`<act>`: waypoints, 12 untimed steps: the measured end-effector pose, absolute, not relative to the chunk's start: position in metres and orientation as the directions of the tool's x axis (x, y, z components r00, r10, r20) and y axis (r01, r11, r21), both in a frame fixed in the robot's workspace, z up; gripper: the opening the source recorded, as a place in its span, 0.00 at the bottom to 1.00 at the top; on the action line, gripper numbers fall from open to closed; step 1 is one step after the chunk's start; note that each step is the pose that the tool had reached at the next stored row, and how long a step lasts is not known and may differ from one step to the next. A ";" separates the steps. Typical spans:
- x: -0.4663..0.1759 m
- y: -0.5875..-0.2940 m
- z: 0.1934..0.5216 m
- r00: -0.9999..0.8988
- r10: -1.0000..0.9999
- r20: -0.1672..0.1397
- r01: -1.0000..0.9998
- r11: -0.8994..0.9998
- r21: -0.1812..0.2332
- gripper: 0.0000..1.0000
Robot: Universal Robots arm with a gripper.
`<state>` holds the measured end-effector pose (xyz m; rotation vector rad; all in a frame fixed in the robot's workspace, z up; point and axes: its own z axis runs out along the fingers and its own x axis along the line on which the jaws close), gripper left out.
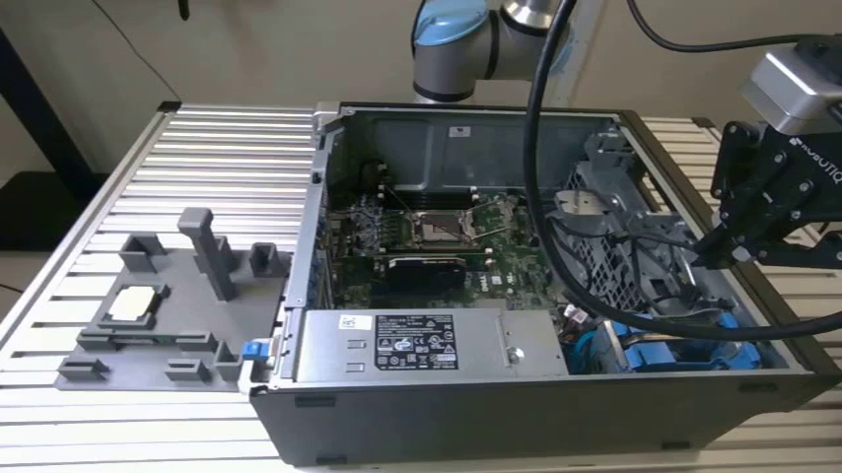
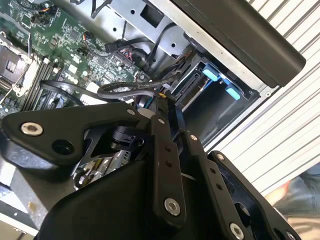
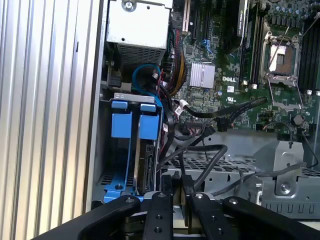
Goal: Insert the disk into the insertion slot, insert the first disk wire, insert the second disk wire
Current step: 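Insert the first disk wire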
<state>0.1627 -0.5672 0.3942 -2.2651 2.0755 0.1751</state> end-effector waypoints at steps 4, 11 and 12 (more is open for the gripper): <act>0.163 -0.567 0.393 0.085 -0.993 -0.087 -0.996 -0.088 0.030 0.19; 0.162 -0.555 0.387 0.086 -0.995 -0.046 -0.996 -0.087 0.020 0.19; 0.162 -0.555 0.386 0.086 -0.996 -0.035 -0.996 -0.086 0.019 0.19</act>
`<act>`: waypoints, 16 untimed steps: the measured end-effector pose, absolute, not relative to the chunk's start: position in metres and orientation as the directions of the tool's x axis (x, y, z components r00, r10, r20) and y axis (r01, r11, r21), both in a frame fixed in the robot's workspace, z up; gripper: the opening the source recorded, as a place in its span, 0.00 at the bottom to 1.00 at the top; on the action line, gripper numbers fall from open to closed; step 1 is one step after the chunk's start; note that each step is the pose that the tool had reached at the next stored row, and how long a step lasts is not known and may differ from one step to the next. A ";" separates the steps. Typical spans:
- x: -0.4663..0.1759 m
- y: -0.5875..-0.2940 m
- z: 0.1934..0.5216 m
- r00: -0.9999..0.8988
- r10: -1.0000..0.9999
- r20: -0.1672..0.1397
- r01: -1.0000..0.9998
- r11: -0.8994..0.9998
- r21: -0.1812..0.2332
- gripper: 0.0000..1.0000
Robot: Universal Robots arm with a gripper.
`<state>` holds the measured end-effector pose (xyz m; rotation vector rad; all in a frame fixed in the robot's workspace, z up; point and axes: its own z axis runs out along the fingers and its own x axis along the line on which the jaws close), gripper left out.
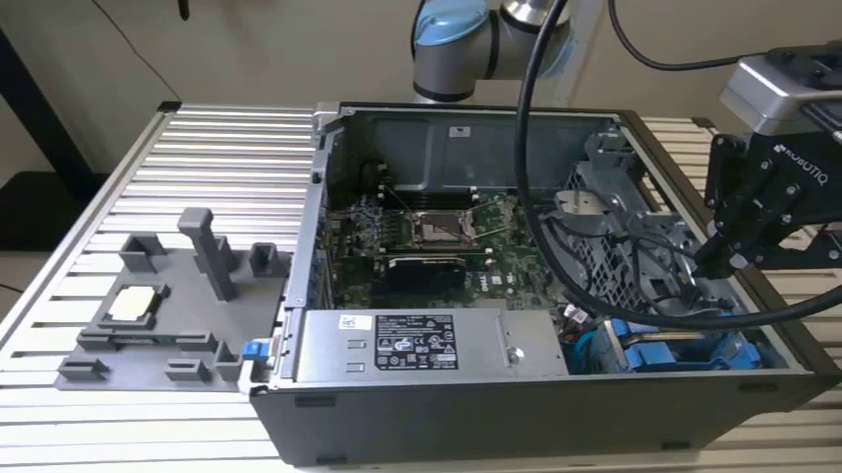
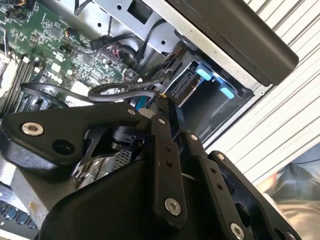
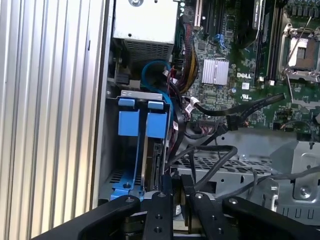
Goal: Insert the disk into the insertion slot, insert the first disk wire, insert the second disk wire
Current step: 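Insert the first disk wire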
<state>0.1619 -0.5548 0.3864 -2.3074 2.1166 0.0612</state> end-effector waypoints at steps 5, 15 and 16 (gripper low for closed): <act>0.162 -0.553 0.385 0.086 -0.996 0.039 -0.996 -0.085 0.015 0.19; 0.160 -0.544 0.374 0.082 -0.995 0.064 -0.997 -0.083 -0.003 0.19; 0.160 -0.544 0.373 0.082 -0.995 0.065 -0.997 -0.082 -0.006 0.19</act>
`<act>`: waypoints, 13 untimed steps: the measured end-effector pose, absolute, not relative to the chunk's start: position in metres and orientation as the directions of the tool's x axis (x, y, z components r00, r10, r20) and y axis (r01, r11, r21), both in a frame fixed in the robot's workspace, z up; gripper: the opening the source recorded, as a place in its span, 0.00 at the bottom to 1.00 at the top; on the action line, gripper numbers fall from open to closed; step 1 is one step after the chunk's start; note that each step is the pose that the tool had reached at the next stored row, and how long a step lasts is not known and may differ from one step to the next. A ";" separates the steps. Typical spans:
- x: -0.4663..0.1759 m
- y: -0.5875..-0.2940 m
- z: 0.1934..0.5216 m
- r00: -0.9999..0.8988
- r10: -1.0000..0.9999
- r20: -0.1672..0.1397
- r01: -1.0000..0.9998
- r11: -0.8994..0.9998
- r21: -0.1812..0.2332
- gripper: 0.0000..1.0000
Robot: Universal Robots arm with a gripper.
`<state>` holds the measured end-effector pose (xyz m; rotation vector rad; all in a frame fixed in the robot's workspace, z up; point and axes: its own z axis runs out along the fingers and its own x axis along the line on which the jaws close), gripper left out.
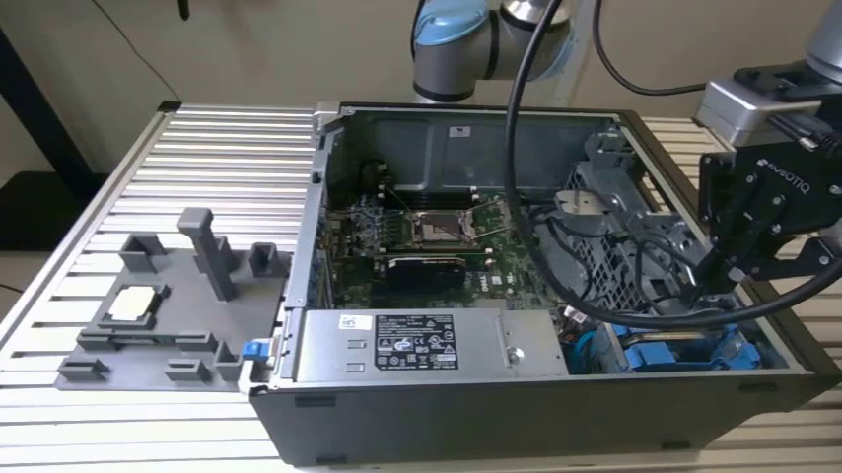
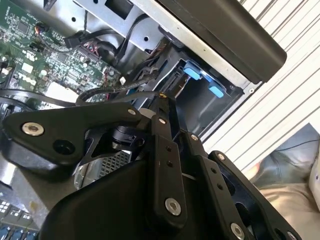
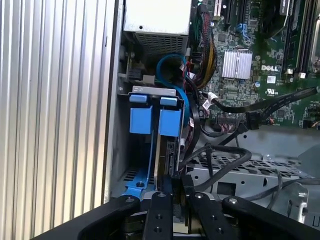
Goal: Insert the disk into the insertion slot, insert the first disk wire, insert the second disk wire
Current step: 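Insert the first disk wire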
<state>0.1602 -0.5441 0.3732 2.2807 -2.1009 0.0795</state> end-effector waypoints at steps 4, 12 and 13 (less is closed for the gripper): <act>0.160 -0.544 0.368 0.072 -0.995 0.069 -0.997 -0.073 -0.010 0.19; 0.160 -0.538 0.359 0.068 -0.994 0.089 -0.998 -0.069 -0.013 0.19; 0.160 -0.537 0.358 0.067 -0.994 0.090 -0.998 -0.069 -0.014 0.19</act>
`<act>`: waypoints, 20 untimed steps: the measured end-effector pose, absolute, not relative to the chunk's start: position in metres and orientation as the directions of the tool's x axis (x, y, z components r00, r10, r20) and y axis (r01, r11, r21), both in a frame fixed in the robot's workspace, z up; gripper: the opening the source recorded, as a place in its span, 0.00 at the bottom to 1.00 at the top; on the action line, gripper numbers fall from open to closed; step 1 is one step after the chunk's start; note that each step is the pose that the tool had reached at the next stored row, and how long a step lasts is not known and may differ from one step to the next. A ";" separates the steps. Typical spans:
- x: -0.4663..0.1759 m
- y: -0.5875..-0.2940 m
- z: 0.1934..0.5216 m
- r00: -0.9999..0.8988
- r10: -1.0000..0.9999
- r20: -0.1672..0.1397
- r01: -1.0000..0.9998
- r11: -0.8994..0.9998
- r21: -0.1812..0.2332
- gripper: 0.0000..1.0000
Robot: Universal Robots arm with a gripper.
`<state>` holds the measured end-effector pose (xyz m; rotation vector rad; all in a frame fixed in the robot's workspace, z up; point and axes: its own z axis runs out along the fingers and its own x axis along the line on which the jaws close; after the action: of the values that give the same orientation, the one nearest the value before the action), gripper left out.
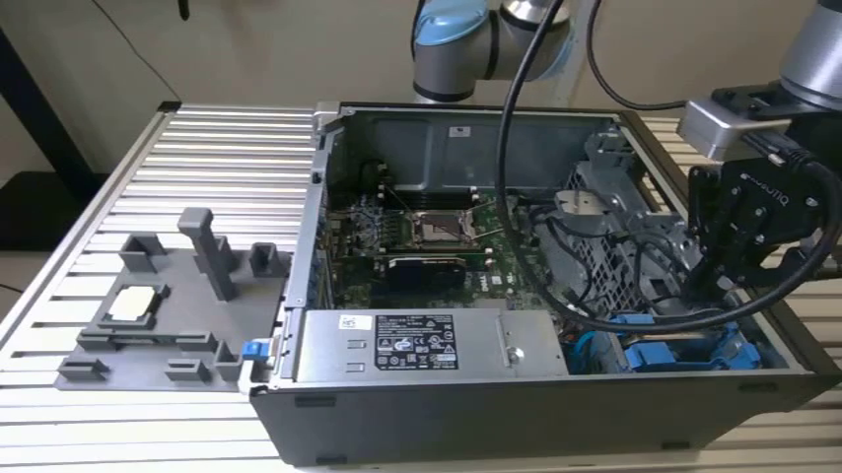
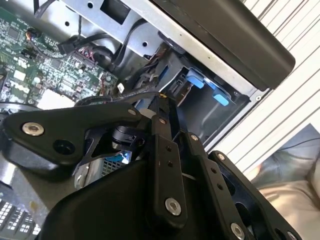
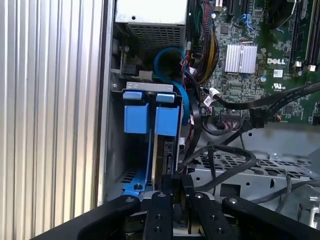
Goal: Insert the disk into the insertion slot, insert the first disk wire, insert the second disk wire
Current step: 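Insert the first disk wire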
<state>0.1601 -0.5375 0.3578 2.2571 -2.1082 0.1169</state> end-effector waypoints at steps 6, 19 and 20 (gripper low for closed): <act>0.160 -0.537 0.351 0.062 -0.993 0.105 -0.998 -0.065 -0.020 0.19; 0.160 -0.537 0.341 0.057 -0.988 0.142 -0.998 -0.061 -0.027 0.19; 0.160 -0.537 0.341 0.057 -0.988 0.142 -0.998 -0.061 -0.027 0.19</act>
<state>0.1601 -0.5370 0.3406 2.2253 -2.0969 0.1873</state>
